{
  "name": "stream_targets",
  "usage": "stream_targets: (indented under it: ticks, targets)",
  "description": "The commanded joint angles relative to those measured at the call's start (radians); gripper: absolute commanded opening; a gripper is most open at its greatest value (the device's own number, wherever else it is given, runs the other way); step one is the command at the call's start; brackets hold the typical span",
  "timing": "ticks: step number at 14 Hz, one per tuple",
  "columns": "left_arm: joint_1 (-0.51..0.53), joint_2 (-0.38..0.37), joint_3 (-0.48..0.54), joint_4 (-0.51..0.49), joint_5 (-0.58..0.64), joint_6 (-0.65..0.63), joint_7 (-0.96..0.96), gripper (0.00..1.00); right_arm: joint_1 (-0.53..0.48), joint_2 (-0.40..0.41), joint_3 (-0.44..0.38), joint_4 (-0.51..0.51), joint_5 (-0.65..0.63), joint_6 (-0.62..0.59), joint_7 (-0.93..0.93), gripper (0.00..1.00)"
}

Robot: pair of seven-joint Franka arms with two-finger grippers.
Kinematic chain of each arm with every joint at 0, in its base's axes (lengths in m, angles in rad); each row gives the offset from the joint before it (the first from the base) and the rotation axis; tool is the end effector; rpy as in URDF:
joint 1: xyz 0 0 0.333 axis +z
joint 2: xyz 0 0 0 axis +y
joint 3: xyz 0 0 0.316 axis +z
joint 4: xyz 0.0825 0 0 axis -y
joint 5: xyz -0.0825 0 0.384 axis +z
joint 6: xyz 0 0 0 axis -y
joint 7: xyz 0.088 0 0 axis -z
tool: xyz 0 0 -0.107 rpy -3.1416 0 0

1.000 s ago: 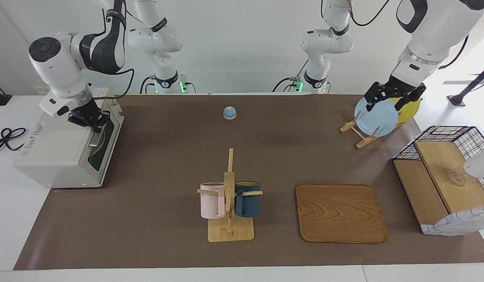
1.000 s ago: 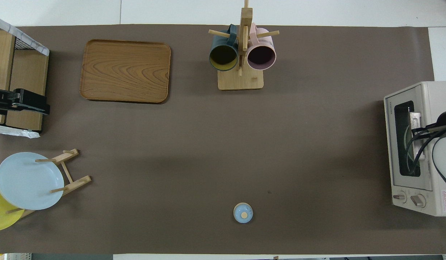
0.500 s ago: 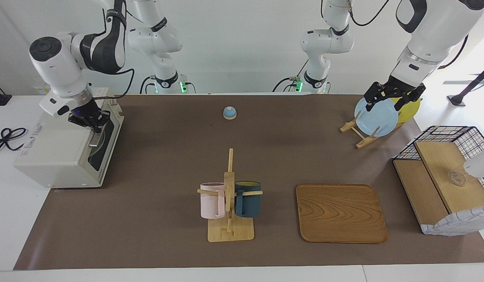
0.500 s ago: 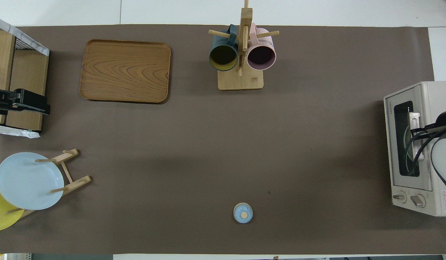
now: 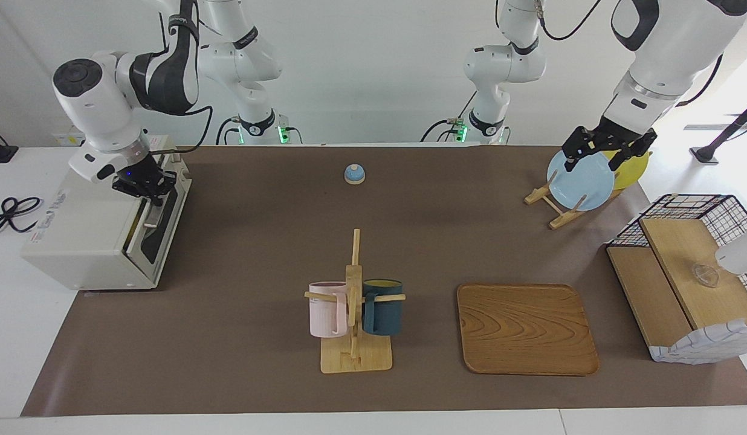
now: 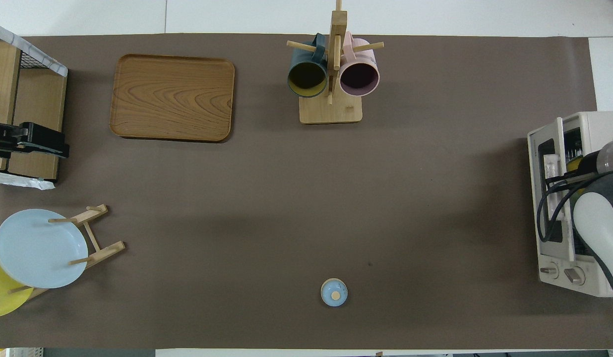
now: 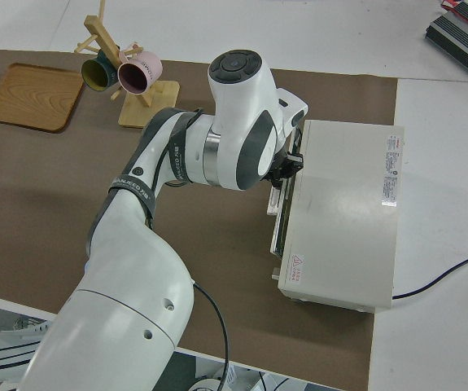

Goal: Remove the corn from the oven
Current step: 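Pull the oven door open with the right gripper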

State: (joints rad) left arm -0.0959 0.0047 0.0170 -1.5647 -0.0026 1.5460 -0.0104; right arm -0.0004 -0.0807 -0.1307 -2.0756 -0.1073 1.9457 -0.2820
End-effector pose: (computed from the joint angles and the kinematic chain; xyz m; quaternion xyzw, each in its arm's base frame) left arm 0.5516 -0.0439 0.6226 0.9993 -0.0343 -0.0117 0.0007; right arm 0.5180 -0.0767 0.4605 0.9941 0.0964 -0.0333 0.0381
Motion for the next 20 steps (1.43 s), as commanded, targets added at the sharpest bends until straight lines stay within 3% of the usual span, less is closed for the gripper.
stream_targets:
  ticks: [1, 9, 13, 20]
  targets:
    - [0.008, -0.026, -0.003, -0.037, 0.001, 0.006, 0.01, 1.0, 0.0, 0.079, -0.001, -0.056, 0.02, 0.159, 0.014, 0.0]
    - [0.008, -0.034, -0.002, -0.055, 0.001, 0.014, 0.009, 1.0, 0.031, 0.124, -0.001, -0.144, 0.063, 0.326, 0.018, 0.0]
    - [0.008, -0.034, -0.002, -0.054, 0.001, 0.014, 0.009, 1.0, 0.037, 0.117, -0.001, -0.192, 0.063, 0.371, 0.057, 0.0]
    - [0.01, -0.034, -0.002, -0.054, 0.001, 0.013, 0.009, 1.0, 0.063, 0.182, -0.001, -0.216, 0.152, 0.452, 0.057, 0.0]
